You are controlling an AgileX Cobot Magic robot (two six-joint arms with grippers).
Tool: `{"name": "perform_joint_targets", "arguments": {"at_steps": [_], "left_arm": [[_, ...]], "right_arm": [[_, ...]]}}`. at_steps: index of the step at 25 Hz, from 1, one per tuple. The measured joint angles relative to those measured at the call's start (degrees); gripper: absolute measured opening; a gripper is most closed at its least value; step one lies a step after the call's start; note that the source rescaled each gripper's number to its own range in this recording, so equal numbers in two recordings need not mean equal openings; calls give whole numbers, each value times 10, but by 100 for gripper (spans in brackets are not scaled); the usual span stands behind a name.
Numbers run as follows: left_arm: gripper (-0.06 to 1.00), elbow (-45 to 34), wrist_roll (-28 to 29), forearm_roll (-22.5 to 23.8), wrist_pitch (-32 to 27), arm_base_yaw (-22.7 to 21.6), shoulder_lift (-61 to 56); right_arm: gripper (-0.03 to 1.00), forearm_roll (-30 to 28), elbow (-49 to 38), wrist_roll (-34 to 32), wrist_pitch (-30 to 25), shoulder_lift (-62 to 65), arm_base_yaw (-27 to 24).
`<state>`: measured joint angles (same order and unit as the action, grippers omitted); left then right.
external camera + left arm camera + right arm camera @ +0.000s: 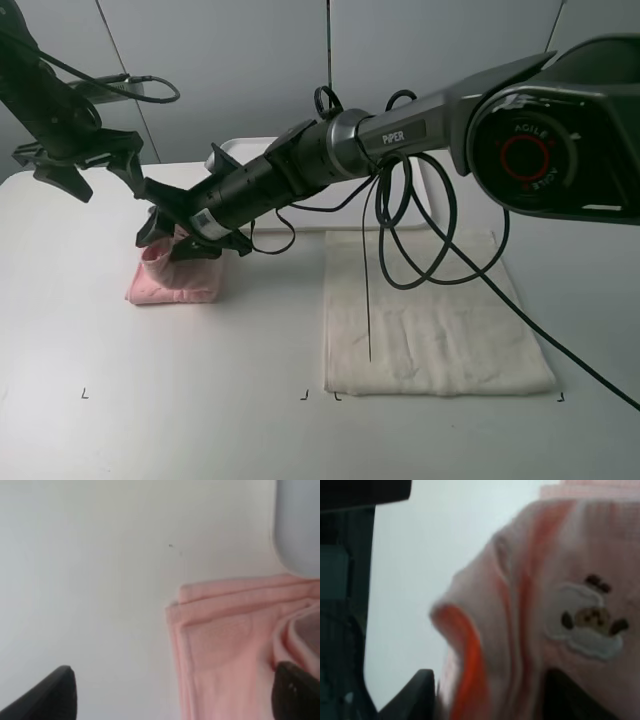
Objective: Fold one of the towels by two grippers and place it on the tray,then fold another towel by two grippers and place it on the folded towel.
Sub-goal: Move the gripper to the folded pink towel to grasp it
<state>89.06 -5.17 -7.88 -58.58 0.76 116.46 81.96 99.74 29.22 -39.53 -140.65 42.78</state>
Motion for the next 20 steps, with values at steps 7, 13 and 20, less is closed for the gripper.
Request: {"name": "perform_joint_targets", "arguments": {"at_steps": [7, 13, 20], "left_arm": [[99, 2, -24, -11, -7, 0, -1], [99, 2, -26, -17, -8, 0, -1], [99, 2, -27, -20, -8, 0, -1]], "right_arm": [[55, 64, 0, 61, -24, 0, 9], [72, -26, 0, 25, -40, 8, -53], [75, -143, 0, -42, -55, 8, -80]]}}
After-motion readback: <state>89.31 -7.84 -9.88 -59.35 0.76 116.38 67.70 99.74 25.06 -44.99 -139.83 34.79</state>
